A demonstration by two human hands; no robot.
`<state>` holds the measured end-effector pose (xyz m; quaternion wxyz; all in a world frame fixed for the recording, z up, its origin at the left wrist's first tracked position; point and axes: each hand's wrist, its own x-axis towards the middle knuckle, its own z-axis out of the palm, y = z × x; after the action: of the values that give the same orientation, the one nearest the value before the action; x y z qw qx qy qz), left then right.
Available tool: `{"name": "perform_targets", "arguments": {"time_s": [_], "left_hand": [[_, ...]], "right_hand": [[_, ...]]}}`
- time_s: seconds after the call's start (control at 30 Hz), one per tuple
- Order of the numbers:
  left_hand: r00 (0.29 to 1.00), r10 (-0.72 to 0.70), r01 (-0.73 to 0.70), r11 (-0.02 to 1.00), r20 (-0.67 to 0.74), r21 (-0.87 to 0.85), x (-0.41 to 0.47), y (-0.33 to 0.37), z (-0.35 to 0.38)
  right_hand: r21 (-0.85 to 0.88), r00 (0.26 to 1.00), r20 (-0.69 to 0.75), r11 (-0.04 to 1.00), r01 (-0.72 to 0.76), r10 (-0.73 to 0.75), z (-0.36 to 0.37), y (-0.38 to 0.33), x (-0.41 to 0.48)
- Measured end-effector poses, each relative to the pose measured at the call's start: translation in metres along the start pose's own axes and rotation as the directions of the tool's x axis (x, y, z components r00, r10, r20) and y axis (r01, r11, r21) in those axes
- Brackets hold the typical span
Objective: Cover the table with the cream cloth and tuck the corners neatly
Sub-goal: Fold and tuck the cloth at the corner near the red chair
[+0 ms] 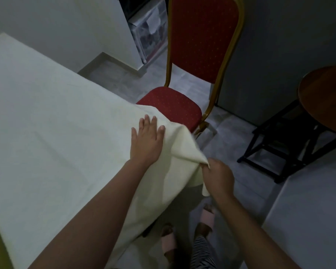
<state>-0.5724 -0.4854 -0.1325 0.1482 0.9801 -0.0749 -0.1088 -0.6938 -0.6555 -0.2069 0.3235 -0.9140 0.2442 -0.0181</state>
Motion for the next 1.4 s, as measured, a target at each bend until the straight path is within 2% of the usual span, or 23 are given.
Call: {"name": "perform_targets", "arguments": {"time_s": [0.07,0.1,0.17,0.23,0.3,0.37,0.43,0.53,0.57,0.63,0.7,0.77,0.83,0.9,0.97,1.07,1.13,1.17,1.2,1.3,1.33,1.4], "left_hand": [[1.0,0.006,-0.006,1.0,-0.01,0.001,-0.008,-0.008,0.001],[1.0,0.015,-0.015,1.0,-0.016,-0.001,-0.011,-0.011,0.001],[0.999,0.038,-0.039,0.999,-0.019,-0.022,-0.017,-0.015,0.0],[0.998,0.058,-0.059,0.997,-0.021,-0.049,-0.021,-0.017,0.001],[0.998,0.064,-0.066,0.995,-0.028,-0.071,-0.024,-0.017,0.001],[0.997,0.067,-0.07,0.995,-0.04,-0.073,-0.025,-0.017,0.001],[0.996,0.076,-0.079,0.994,-0.056,-0.069,-0.026,-0.017,0.002],[0.994,0.085,-0.089,0.994,-0.072,-0.058,-0.025,-0.019,0.004],[0.993,0.088,-0.092,0.994,-0.075,-0.055,-0.024,-0.02,0.005],[0.992,0.091,-0.095,0.994,-0.082,-0.054,-0.023,-0.02,0.006],[0.992,0.091,-0.095,0.994,-0.086,-0.048,-0.023,-0.02,0.006],[0.993,0.089,-0.093,0.995,-0.081,-0.042,-0.024,-0.02,0.006],[0.993,0.087,-0.091,0.994,-0.076,-0.052,-0.024,-0.019,0.006],[0.993,0.09,-0.094,0.994,-0.077,-0.061,-0.022,-0.018,0.005],[0.995,0.081,-0.086,0.994,-0.064,-0.073,-0.025,-0.02,0.004],[0.995,0.062,-0.075,0.983,-0.08,-0.17,-0.031,-0.024,0.003],[0.989,0.049,-0.084,0.963,-0.139,-0.255,-0.034,-0.025,0.002],[0.982,0.046,-0.095,0.957,-0.182,-0.273,-0.035,-0.025,0.003],[0.975,0.045,-0.103,0.959,-0.216,-0.265,-0.036,-0.025,0.003],[0.969,0.054,-0.104,0.974,-0.24,-0.203,-0.044,-0.024,0.005],[0.97,0.044,-0.096,0.973,-0.24,-0.208,-0.046,-0.024,0.006],[0.964,0.001,-0.073,0.962,-0.265,-0.262,-0.046,-0.024,0.003]], "right_hand": [[-0.013,0.963,-0.231,0.991,0.136,-0.136,-0.016,-0.007,-0.039],[-0.055,0.943,-0.271,0.981,0.186,-0.194,-0.019,-0.011,-0.063],[-0.11,0.945,-0.201,0.965,0.239,-0.257,-0.002,-0.012,-0.104],[-0.146,0.973,-0.001,0.963,0.227,-0.229,0.028,-0.005,-0.119],[-0.193,0.966,0.25,0.975,0.11,-0.06,0.055,0.007,-0.106],[-0.113,0.923,0.381,0.994,-0.009,0.052,0.068,0.015,-0.081],[0.109,0.956,0.29,0.991,-0.084,0.049,0.069,0.006,-0.05],[0.27,0.996,0.039,0.959,-0.089,0.082,0.061,-0.027,0.01],[0.296,0.997,0.034,0.952,-0.075,0.068,0.06,-0.036,0.03],[0.315,0.993,0.118,0.949,-0.029,-0.009,0.066,-0.049,0.062],[0.285,0.968,0.243,0.959,-0.006,-0.066,0.082,-0.053,0.076],[0.233,0.95,0.302,0.972,0.012,-0.084,0.095,-0.052,0.081],[0.168,0.977,0.206,0.986,0.015,-0.05,0.093,-0.049,0.084],[0.138,1.0,0.003,0.99,0.002,-0.002,0.076,-0.041,0.082],[0.042,0.989,-0.147,0.999,0.03,-0.023,0.058,-0.029,0.061],[-0.019,0.921,-0.352,0.985,0.174,-0.169,0.028,-0.034,-0.004],[-0.004,0.851,-0.489,0.976,0.217,-0.191,0.021,-0.033,-0.032],[0.013,0.84,-0.519,0.982,0.191,-0.157,0.026,-0.025,-0.035],[0.031,0.86,-0.499,0.989,0.142,-0.108,0.036,-0.014,-0.034],[-0.023,0.968,-0.248,0.999,0.044,-0.048,0.07,0.015,-0.028],[-0.016,0.973,-0.223,0.998,0.053,-0.055,0.074,0.013,-0.029],[0.04,0.947,-0.293,0.988,0.148,-0.13,0.063,-0.012,-0.04]]}}
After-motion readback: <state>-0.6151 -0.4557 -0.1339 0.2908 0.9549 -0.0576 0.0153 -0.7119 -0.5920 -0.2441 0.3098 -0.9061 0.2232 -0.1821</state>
